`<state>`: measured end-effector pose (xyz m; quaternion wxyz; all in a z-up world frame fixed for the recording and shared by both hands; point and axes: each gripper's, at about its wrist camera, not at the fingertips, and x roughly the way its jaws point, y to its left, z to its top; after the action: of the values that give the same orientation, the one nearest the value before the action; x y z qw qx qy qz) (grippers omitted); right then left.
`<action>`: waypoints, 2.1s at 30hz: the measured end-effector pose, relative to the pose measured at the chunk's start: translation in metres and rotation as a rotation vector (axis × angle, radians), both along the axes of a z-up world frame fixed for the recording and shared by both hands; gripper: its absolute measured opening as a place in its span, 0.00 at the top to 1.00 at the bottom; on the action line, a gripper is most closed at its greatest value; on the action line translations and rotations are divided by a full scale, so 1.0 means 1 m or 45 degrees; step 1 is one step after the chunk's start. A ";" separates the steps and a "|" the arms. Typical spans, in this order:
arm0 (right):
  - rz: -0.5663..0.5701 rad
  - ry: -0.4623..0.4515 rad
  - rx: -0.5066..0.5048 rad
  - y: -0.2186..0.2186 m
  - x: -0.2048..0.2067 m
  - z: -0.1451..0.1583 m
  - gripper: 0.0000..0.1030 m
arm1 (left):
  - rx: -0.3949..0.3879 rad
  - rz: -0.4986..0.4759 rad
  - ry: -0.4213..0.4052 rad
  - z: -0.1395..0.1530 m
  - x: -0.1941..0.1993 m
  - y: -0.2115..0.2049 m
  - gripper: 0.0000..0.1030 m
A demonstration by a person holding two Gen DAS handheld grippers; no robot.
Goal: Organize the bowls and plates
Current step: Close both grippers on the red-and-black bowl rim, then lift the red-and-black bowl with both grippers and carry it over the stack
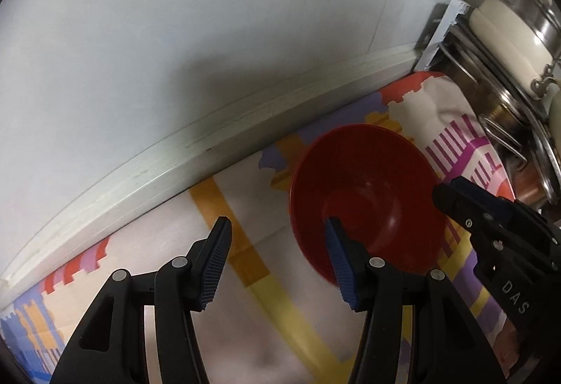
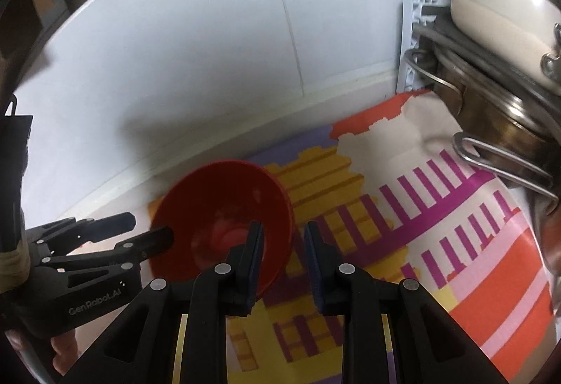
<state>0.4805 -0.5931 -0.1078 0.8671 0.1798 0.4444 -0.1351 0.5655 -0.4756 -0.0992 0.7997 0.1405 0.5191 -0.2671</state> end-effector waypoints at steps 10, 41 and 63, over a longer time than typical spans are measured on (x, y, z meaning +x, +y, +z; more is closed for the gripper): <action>-0.020 0.043 0.047 -0.006 0.010 -0.020 0.76 | 0.018 0.004 0.054 -0.023 0.019 -0.015 0.61; -0.042 0.055 0.066 0.013 0.010 0.001 0.89 | -0.026 -0.030 0.047 -0.002 -0.004 -0.016 0.87; 0.085 -0.065 0.011 0.083 -0.051 0.076 0.89 | -0.085 0.048 -0.065 0.075 -0.064 0.076 0.87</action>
<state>0.4300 -0.5097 -0.0318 0.8814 0.1721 0.4285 -0.0996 0.5015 -0.3999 -0.0238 0.8217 0.1109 0.4919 -0.2656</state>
